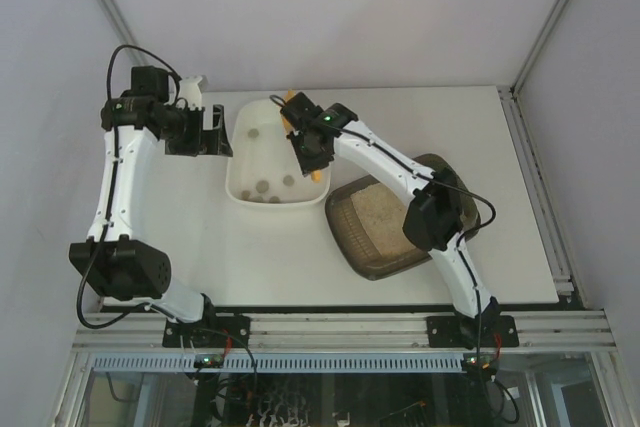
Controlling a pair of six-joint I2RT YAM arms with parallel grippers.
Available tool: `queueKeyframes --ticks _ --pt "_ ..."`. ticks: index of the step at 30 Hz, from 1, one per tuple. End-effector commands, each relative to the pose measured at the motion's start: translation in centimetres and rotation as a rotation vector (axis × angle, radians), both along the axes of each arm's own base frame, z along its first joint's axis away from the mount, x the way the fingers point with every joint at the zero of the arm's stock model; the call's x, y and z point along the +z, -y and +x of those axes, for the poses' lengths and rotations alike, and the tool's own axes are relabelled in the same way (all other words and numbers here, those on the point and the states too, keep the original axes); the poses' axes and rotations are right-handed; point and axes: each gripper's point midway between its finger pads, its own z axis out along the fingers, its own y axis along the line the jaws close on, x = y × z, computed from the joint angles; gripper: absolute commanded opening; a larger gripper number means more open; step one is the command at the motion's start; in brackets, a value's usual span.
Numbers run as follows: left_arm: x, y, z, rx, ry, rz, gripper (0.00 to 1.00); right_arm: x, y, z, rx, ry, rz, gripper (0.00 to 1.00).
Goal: Clean the litter box
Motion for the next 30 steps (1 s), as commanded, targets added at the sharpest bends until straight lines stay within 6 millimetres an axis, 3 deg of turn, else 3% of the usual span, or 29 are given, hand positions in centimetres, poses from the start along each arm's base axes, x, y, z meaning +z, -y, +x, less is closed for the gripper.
queueKeyframes --ticks 1,10,16,22,25,30 --pt "0.6 -0.5 -0.2 0.004 0.037 0.006 1.00 0.1 4.3 -1.1 0.026 0.069 -0.291 0.00" --pt "0.5 -0.4 -0.2 0.004 0.035 0.001 1.00 -0.2 4.8 -1.0 0.045 0.154 -0.416 0.00" --pt "0.2 -0.9 -0.5 0.013 0.032 0.025 1.00 -0.3 5.3 -1.2 0.149 0.285 -0.682 0.00" --pt "0.1 -0.8 -0.7 0.008 0.032 0.024 1.00 0.2 5.3 -1.1 0.108 0.308 -0.660 0.00" --pt "0.3 -0.9 -0.7 0.000 0.041 0.033 1.00 2.4 4.9 -1.2 0.036 0.340 -0.528 0.00" --pt "1.2 -1.0 -1.0 -0.019 0.051 0.047 1.00 7.0 3.6 -3.4 -0.041 0.306 -0.065 0.00"
